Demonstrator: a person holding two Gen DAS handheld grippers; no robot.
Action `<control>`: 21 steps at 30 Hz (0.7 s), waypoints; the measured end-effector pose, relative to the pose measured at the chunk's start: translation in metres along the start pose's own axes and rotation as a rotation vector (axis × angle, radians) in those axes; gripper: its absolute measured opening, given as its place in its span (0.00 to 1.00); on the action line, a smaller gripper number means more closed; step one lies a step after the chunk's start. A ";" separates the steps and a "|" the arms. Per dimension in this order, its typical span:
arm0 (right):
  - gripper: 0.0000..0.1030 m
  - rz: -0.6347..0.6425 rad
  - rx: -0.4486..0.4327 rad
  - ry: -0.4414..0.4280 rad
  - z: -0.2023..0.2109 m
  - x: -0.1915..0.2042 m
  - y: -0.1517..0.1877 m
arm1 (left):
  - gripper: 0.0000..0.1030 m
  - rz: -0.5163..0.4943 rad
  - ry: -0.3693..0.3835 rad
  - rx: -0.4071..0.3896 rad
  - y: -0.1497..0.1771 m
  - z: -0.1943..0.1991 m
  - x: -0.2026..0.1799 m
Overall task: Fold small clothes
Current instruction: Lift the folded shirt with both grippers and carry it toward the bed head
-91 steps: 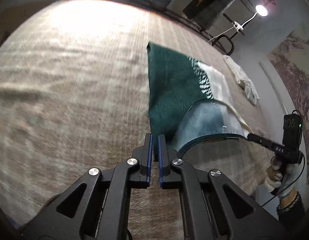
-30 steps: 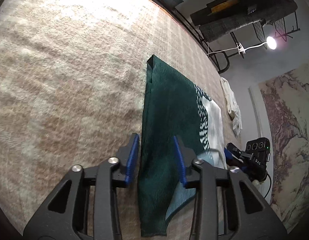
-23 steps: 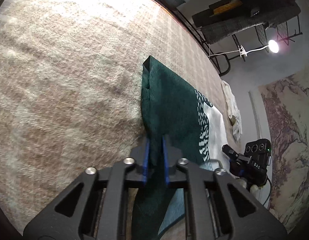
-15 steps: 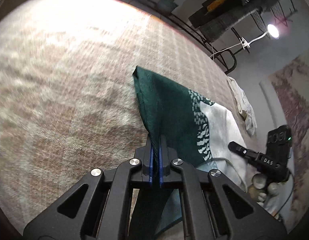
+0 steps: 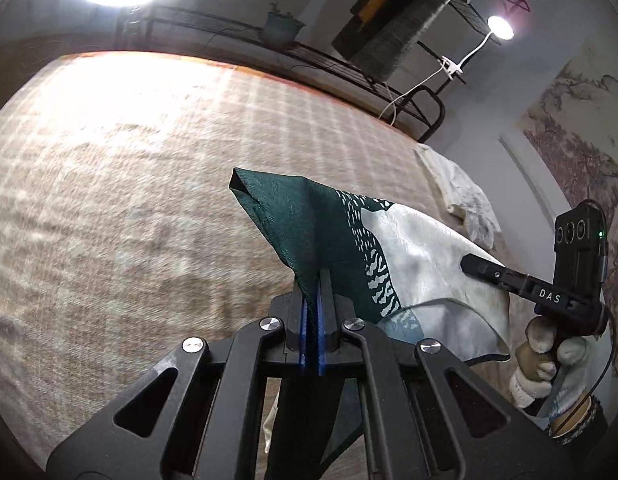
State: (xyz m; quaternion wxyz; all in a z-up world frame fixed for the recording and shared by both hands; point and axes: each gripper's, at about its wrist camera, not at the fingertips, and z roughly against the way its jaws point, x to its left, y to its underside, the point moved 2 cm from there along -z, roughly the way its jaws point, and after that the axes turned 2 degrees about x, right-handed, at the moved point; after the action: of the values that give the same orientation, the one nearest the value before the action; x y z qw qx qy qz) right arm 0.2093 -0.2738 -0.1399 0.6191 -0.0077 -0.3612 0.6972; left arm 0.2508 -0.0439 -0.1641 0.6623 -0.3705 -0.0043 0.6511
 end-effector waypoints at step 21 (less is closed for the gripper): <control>0.02 0.028 -0.154 0.231 0.110 -0.092 -0.044 | 0.01 -0.203 0.099 -0.013 -0.071 -0.081 -0.164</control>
State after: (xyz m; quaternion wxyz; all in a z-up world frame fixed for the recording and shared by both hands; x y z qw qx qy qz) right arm 0.2177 -0.4094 -0.0763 0.6446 -0.1405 -0.3396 0.6704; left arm 0.3265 -0.2164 -0.1090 0.7220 -0.4041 -0.0134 0.5615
